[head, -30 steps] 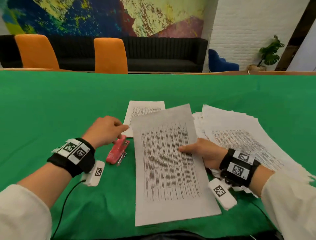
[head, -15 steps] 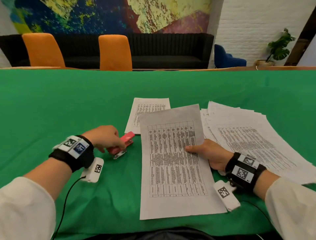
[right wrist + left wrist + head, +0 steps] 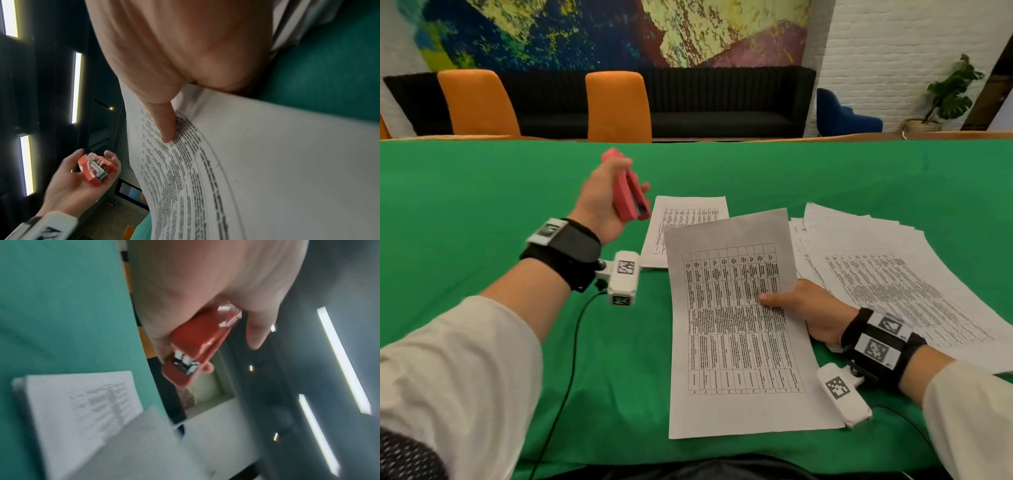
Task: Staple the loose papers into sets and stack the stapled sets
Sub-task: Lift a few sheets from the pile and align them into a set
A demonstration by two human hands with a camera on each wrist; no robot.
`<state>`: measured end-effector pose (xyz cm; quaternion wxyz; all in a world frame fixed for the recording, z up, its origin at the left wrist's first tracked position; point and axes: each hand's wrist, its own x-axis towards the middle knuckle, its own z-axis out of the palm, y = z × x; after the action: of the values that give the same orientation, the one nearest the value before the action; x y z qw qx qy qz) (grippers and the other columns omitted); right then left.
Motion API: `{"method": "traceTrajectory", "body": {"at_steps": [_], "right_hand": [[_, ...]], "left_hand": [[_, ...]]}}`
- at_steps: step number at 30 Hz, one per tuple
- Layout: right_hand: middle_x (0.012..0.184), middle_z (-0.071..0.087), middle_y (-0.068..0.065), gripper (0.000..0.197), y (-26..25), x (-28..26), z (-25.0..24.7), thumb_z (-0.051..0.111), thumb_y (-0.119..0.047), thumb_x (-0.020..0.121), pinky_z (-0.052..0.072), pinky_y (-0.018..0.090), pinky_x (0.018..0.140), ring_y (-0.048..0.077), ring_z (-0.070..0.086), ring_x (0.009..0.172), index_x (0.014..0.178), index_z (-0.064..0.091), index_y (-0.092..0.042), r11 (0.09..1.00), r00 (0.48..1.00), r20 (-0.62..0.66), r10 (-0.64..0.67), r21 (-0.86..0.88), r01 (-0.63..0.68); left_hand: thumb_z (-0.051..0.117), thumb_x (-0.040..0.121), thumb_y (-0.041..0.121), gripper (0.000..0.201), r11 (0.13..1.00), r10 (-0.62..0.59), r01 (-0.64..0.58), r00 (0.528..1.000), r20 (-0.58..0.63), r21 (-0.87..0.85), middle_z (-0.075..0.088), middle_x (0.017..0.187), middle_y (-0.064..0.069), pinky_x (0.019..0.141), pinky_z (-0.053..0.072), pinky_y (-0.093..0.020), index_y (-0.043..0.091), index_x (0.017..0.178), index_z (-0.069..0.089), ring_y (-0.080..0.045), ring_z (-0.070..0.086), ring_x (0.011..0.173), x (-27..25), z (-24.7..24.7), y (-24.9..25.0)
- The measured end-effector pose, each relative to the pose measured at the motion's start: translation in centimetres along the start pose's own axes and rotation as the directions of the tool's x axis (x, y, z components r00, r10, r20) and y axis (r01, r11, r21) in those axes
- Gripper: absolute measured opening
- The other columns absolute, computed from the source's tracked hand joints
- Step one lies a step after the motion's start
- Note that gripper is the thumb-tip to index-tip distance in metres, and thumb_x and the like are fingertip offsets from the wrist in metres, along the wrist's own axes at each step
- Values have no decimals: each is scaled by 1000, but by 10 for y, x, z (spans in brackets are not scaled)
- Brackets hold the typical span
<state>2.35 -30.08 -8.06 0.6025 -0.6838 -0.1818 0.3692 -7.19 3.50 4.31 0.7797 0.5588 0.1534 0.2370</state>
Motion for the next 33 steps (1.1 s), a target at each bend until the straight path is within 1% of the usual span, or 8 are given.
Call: {"method": "traceTrajectory", "body": {"at_steps": [4, 7, 9, 12, 16, 19, 26, 33], "right_hand": [[122, 74, 18, 31, 1, 1, 0, 67, -8, 98, 51, 62, 105, 41, 71, 113, 128, 67, -6, 1000, 1000, -1, -2, 2, 2], [122, 75, 18, 32, 0, 1, 0, 67, -7, 97, 52, 61, 105, 39, 72, 112, 129, 67, -6, 1000, 1000, -9, -9, 0, 9], [122, 75, 17, 32, 0, 1, 1, 67, -7, 97, 52, 60, 104, 39, 72, 112, 129, 67, -6, 1000, 1000, -8, -9, -2, 9], [121, 75, 18, 32, 1, 1, 0, 68, -9, 97, 52, 60, 105, 39, 72, 112, 128, 67, -6, 1000, 1000, -7, -11, 8, 11], [120, 75, 18, 30, 1, 0, 1, 67, -6, 97, 54, 57, 103, 37, 73, 110, 127, 68, -5, 999, 1000, -17, -22, 25, 23], [120, 76, 16, 30, 0, -1, 1, 65, -6, 98, 56, 55, 101, 35, 74, 109, 128, 67, -7, 999, 1000, -10, -27, 23, 27], [122, 75, 16, 30, 1, -1, 2, 64, -5, 99, 57, 52, 100, 35, 73, 111, 129, 67, -5, 999, 999, -5, -33, 25, 33], [121, 75, 15, 30, 0, -2, 1, 65, -6, 99, 57, 52, 100, 34, 73, 111, 129, 67, -6, 999, 999, -1, -34, 12, 34]], "left_hand": [[72, 97, 25, 35, 900, 165, -134, 986, -38, 416, 60, 110, -10, 70, 64, -44, 20, 121, 47, -20, 69, 78, 2, 35, -30], [68, 99, 39, 31, 873, 364, -302, 926, -98, 384, 58, 99, -3, 70, 64, -44, 21, 112, 46, -22, 70, 70, 7, 54, -25], [65, 100, 45, 30, 859, 405, -347, 910, -86, 375, 56, 92, 1, 73, 65, -46, 23, 110, 48, -22, 69, 69, 9, 66, -19], [64, 98, 51, 30, 810, 376, -318, 927, -19, 492, 58, 89, 2, 79, 64, -51, 26, 107, 51, -26, 69, 76, 12, 72, -30], [62, 98, 55, 33, 742, 329, -260, 944, 3, 618, 59, 89, 4, 77, 56, -38, 24, 106, 54, -15, 59, 77, 14, 66, -60], [63, 98, 55, 37, 766, 310, -211, 949, -62, 607, 59, 88, 4, 74, 50, -35, 19, 105, 57, -13, 56, 75, 15, 56, -76], [67, 90, 60, 39, 835, 281, -165, 948, -150, 525, 58, 80, 5, 83, 57, -49, 22, 91, 57, -17, 55, 70, 11, 43, -92], [71, 92, 50, 29, 818, 328, -200, 933, -151, 539, 62, 78, 7, 75, 54, -40, 24, 87, 59, -15, 56, 67, 10, 46, -102]]}}
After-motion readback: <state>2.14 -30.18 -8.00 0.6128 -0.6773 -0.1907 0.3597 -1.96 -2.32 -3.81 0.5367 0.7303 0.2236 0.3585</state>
